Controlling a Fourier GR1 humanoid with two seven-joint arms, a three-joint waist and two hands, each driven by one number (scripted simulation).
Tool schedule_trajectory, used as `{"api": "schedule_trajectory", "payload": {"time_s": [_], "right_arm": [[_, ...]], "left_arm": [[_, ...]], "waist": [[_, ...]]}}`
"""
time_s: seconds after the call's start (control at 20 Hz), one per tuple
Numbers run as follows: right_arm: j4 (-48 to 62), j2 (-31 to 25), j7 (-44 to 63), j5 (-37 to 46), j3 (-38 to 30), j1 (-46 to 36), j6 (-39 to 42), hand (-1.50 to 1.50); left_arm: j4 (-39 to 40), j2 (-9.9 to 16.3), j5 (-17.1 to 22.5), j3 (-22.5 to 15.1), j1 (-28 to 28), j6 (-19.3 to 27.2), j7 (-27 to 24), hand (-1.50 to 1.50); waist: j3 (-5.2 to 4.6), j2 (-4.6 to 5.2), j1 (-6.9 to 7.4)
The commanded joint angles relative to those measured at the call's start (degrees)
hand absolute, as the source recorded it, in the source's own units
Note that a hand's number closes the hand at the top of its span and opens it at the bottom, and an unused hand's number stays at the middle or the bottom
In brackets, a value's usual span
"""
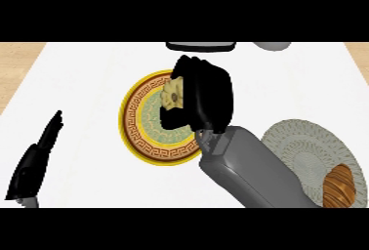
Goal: Pick the squash from the placemat and place it in the plate
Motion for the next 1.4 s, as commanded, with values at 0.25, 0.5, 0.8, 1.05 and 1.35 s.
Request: {"api": "schedule_trajectory", "payload": {"time_s": [0.25,0.5,0.8,1.05,1.35], "right_arm": [[27.27,0.12,-4.47,-15.16,4.69,-10.0,-15.17,1.5],[30.12,0.12,-4.26,-22.43,7.43,-6.08,-28.05,1.5],[39.5,0.11,-8.04,-30.2,11.58,-9.68,-35.73,-1.5],[35.68,0.11,-10.73,-32.05,9.81,-11.16,-44.93,-1.5],[34.66,0.11,-9.88,-27.9,6.14,-8.63,-57.16,-1.5]], "left_arm": [[0.94,1.65,1.31,0.95,-2.17,-2.47,0.28,0.0],[-0.49,0.48,-0.06,-0.3,-2.67,-1.2,1.39,0.0],[0.55,-1.4,-1.66,-1.75,-2.86,0.34,1.19,0.0],[1.77,-0.91,-1.02,-0.42,-1.96,0.29,-0.16,0.0],[-0.34,1.33,1.44,2.0,-0.01,-1.93,0.04,0.0]], "waist": [[0.01,0.36,1.13],[0.07,0.42,1.97],[0.06,0.49,1.94],[0.06,0.21,0.95],[0.08,-0.53,-1.07]]}}
